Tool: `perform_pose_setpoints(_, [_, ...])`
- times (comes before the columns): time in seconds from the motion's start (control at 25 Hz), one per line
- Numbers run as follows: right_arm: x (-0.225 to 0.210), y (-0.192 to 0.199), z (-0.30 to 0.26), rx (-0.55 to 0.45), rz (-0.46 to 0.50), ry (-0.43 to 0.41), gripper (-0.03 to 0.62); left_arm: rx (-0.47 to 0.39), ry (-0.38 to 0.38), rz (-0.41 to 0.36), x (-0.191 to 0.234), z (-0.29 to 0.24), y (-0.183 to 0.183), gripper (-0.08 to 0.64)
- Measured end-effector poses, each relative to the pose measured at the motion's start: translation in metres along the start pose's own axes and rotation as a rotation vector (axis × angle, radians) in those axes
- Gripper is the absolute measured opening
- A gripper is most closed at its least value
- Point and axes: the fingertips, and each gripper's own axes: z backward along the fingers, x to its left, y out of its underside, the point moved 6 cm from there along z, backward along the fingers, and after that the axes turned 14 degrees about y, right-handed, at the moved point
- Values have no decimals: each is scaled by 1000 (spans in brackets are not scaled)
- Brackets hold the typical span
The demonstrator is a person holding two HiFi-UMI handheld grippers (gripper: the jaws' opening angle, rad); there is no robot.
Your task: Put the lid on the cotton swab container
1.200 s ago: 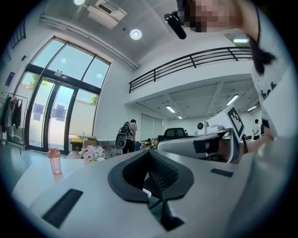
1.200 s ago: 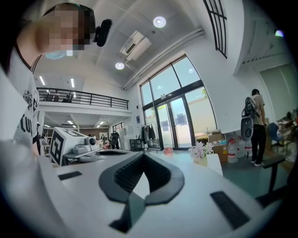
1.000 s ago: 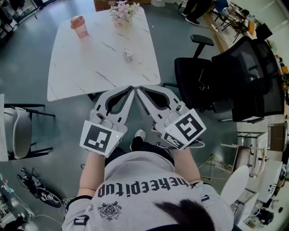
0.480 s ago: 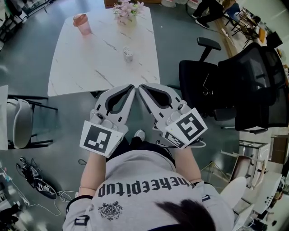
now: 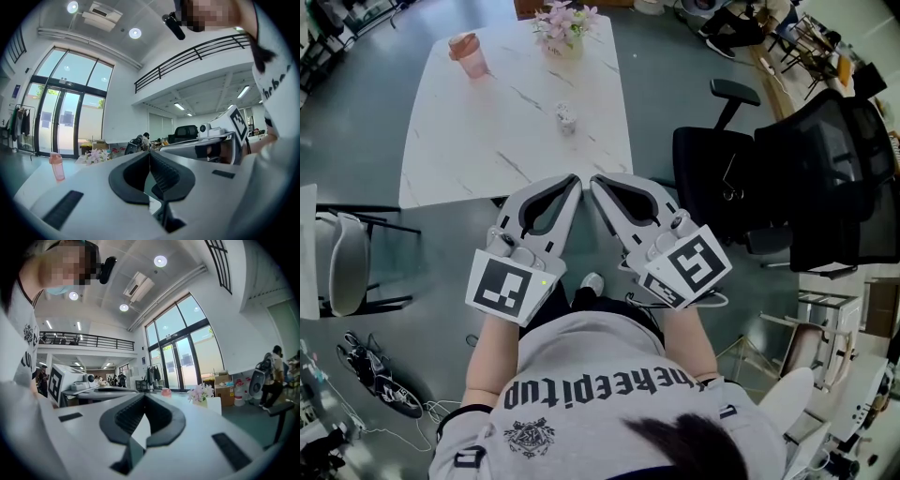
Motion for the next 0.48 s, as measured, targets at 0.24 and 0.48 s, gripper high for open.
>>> perform_pose_setpoints(0.24, [-3,-2,-20,0,1,43,12,-4,46,-6,25,-6,-4,15])
perform_pose_setpoints(0.48, [-4,-7,-46,-5,-10,104,11,3,107,-6,55,-7,-5,15])
